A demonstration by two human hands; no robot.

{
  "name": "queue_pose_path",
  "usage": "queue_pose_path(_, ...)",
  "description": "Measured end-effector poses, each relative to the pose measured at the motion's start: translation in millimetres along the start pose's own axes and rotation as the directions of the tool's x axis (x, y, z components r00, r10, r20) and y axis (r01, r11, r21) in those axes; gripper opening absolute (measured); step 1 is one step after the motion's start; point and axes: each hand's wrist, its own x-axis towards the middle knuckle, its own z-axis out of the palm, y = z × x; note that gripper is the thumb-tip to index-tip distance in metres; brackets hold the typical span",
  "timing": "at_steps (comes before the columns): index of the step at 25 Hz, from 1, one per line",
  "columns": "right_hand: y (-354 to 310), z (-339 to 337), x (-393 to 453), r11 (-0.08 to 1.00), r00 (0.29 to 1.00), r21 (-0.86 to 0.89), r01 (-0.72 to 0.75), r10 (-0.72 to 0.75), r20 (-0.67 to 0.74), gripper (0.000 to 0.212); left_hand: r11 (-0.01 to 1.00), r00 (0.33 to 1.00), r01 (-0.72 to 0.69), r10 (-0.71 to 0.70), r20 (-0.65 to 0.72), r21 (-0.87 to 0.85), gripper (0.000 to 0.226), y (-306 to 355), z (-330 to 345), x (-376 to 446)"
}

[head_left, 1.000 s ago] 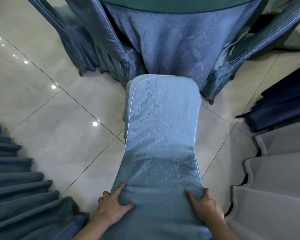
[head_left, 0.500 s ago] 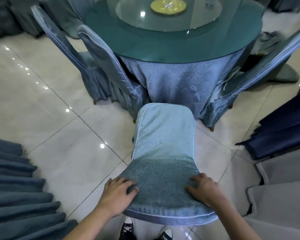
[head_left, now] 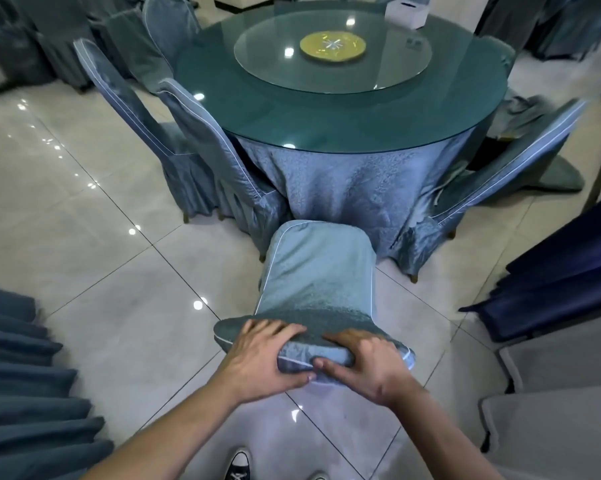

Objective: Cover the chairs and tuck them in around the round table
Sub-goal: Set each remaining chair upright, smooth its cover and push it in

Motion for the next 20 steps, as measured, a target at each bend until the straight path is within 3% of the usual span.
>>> queue_pose_path(3,6,-9,12,0.996,0.999,-0.067,0.052,-0.051,0.018,0.086,1.0,1.0,-0.009,0.009,-0.006,0.028,0.092,-1,-9,20)
queue_pose_path(6,10,-11,26,0.993,0.999,-0.109,0.035,-0.036,-0.006,0.071,0.999,1.0,0.002,-0.002,-0.027,0.033,0.093,-1,-13,30)
queue_pose_path(12,16,-1,43,0.97,0.988,-0.195,-0.142,0.126,-0.089,0.042,0.985,0.99,0.136,-0.131,-0.055,0.102,0.039,-4,-21,52)
queue_pose_path(20,21,-20,77,0.969,0.969,-0.135,-0.205,0.182,-0.167,0.036,0.994,0.998,0.061,-0.058,-0.038,0.094,0.032,-19,-40,96)
